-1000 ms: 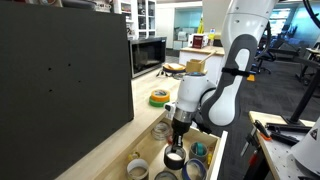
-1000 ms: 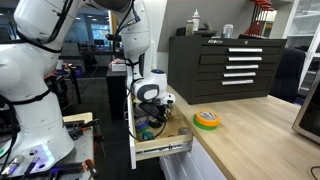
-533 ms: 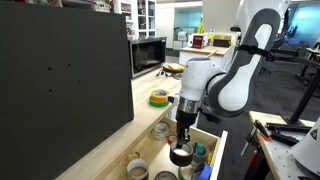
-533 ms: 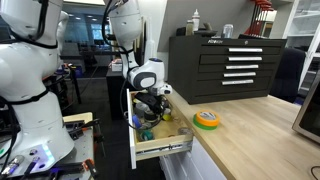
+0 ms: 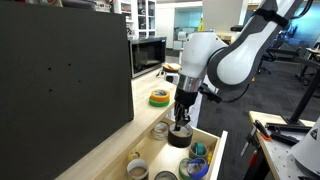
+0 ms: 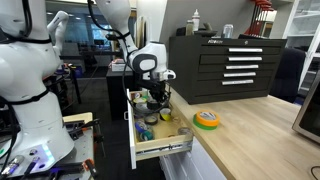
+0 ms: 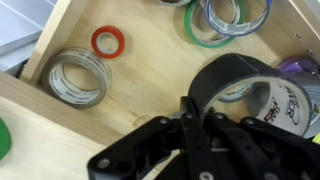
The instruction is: Take the black masking tape out of the drawer and put it on the counter
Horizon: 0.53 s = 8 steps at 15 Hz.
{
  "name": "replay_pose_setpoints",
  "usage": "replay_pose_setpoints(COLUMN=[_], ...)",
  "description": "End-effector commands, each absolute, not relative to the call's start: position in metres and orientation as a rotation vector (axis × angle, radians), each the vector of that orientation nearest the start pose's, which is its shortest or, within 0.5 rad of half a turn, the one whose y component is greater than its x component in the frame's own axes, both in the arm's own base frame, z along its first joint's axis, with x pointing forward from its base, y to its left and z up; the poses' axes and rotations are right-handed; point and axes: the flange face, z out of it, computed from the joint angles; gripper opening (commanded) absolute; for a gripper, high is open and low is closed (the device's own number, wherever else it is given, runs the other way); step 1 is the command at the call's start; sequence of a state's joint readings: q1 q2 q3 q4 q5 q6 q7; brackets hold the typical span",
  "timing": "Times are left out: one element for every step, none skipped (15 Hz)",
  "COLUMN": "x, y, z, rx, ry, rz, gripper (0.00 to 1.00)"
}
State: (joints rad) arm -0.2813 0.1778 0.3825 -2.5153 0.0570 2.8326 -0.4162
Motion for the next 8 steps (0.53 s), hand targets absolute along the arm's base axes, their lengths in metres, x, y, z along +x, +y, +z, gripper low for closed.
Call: replay_pose_setpoints(x=[0.482, 0.485, 0.49, 0.494, 0.5, 0.506, 0.512, 0.519], y=[0.039, 0.035, 0.03, 0.025, 0.02, 0.014, 0.008, 0.002], z=[0.28, 0.291, 0.302, 0.312, 0.322, 0.329, 0.336, 0.341], rx=[-3.018, -3.033, -3.049, -3.064, -3.082, -3.096, -3.11, -3.125], ry=[-0.725, -0.722, -0.712, -0.71, -0.702, -0.697, -0.693, -0.682], rz=[-0.269, -0.286, -0.31, -0.336, -0.363, -0.385, -0.407, -0.422], gripper=[0.05, 0.05, 0.04, 0.04, 0.04, 0.04, 0.04, 0.04])
